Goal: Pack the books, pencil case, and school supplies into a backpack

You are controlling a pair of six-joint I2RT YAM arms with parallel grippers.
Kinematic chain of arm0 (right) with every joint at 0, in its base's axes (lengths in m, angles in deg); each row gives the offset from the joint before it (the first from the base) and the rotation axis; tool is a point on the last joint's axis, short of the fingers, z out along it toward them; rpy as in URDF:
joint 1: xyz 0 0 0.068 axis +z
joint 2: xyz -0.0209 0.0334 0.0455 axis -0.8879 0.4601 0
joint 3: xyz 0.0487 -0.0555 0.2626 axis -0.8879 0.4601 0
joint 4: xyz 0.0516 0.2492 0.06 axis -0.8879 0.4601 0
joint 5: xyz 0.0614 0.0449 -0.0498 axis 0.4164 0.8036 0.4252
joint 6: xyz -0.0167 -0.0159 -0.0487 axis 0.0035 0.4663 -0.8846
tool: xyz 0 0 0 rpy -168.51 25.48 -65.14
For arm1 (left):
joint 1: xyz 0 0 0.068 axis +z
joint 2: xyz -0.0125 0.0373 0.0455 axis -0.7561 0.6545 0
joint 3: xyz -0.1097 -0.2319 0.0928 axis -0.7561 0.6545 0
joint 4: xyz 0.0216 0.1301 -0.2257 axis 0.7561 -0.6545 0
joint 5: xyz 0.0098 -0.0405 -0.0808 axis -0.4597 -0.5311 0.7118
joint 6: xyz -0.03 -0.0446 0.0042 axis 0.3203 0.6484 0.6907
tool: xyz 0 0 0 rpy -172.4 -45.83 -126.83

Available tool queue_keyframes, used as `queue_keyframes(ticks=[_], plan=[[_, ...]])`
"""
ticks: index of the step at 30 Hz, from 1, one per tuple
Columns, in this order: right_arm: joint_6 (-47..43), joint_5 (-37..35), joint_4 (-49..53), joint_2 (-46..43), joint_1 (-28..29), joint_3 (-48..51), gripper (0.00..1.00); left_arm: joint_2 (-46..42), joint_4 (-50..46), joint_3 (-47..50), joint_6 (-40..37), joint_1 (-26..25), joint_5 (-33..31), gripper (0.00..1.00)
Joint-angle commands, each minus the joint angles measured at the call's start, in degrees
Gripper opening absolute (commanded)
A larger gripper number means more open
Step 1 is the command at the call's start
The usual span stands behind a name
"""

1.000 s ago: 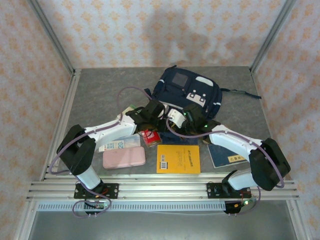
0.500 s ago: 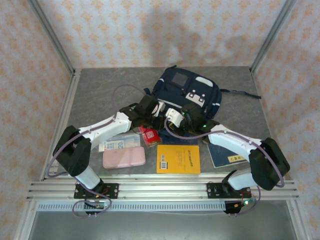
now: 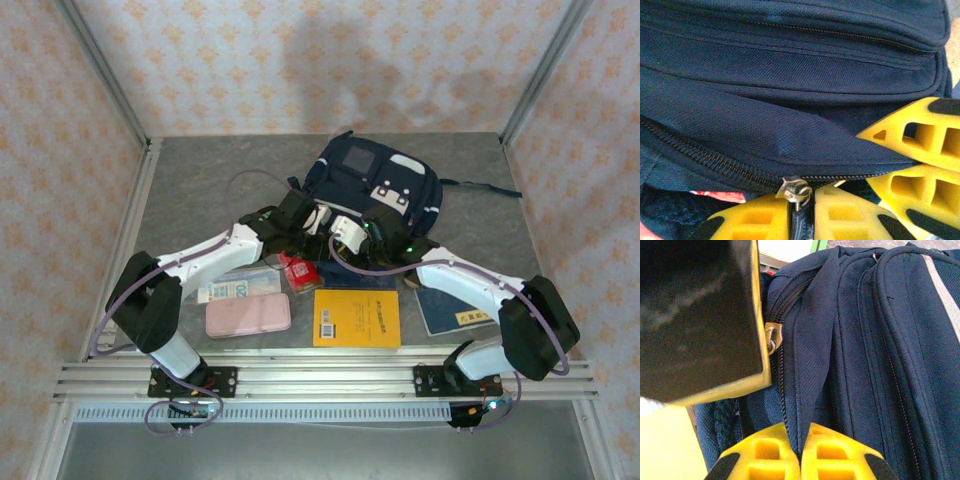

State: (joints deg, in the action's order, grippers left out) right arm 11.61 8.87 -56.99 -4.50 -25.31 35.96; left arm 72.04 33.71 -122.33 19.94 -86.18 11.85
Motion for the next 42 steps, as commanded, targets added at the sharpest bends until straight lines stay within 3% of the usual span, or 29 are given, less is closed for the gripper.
queue_keyframes(ticks=[1,10,12,16,19,27,42], plan=[[2.33,-0.05,-2.26,-1.34,-0.74,-0.32,0.0,0.35,-2.89,2.05,1.75,-0.37,-6.41,0.22],[3.03,-0.26,-3.6,-2.01,-0.74,0.29,0.0,0.01,-1.31,3.59,3.38,-1.29,-7.67,0.27],[3.2,0.02,-3.81,-1.94,-0.74,0.24,0.0,0.28,-0.79,3.67,3.55,-1.59,-7.5,0.22],[3.15,0.19,-3.65,-2.05,-0.74,0.18,0.0,0.67,-0.93,3.01,3.09,-1.7,-7.84,0.0],[2.28,-1.27,-2.45,-2.21,-0.74,-0.02,0.0,-0.05,-2.1,2.58,2.46,-1.19,-9.58,0.0],[-1.04,-5.17,1.05,-2.31,-0.74,0.2,0.0,-3.66,-5.11,3.64,0.93,6.28,-9.43,0.0],[-5.73,-9.36,5.35,-1.96,-0.66,-0.4,0.0,1.29,-5.7,1.06,0.89,14.9,-5.18,0.0]])
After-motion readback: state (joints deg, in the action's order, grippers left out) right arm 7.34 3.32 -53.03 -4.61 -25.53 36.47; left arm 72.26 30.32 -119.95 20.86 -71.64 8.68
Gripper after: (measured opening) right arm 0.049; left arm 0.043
